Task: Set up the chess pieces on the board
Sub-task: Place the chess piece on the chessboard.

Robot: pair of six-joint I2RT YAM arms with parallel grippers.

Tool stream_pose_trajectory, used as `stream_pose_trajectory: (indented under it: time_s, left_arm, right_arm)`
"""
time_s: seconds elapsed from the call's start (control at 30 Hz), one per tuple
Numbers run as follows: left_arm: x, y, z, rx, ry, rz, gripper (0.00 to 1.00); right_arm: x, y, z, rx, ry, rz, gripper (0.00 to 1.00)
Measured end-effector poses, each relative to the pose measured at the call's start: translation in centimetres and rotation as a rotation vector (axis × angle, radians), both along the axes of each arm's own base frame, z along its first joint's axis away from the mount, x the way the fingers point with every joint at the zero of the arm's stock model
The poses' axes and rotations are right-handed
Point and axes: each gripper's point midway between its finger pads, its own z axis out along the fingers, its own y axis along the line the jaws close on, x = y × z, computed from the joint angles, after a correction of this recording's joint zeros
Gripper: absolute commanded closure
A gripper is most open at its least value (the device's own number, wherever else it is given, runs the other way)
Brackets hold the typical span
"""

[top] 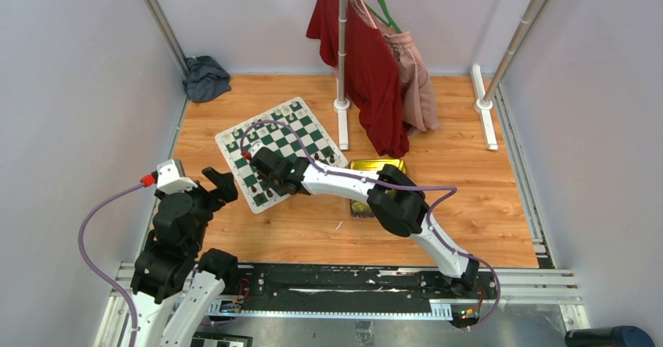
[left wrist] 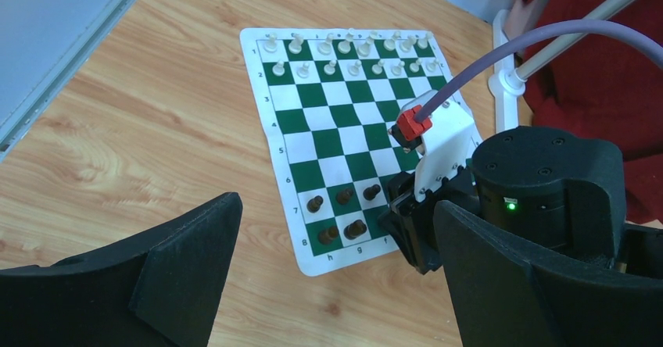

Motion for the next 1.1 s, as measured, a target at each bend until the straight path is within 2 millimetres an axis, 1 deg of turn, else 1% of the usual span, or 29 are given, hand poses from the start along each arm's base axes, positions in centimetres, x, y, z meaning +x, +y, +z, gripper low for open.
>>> stream_pose_trajectory:
  time_s: [0.23,0.77,0.83,1.03,1.1]
  left_arm:
    - [0.00,-0.04,0.00,0.002,0.000,-0.003,0.00]
    - [0.05,-0.20,-0.10,0.002,0.004,-0.012,0.00]
    - [0.06,-0.26,-0.12,0.001,0.005,-0.015,0.00]
    - [0.13,-0.38,-0.06,0.000,0.001,-0.021,0.00]
    - [0.13,-0.42,-0.10,0.000,0.002,-0.023,0.00]
  right_arm:
    - [0.20,-0.09,-0.47,-0.005,0.002,-0.004,1.00]
    - [0.49,0.65,-0.45,0.009,-0.001,-0.001,1.00]
    - [0.47,0.67,-0.46,0.010,0.001,0.001,0.96]
    - [0.49,0.67,-0.46,0.008,0.001,0.008,0.76]
    - [0.46,0.68,-0.47,0.008,0.002,0.011,0.72]
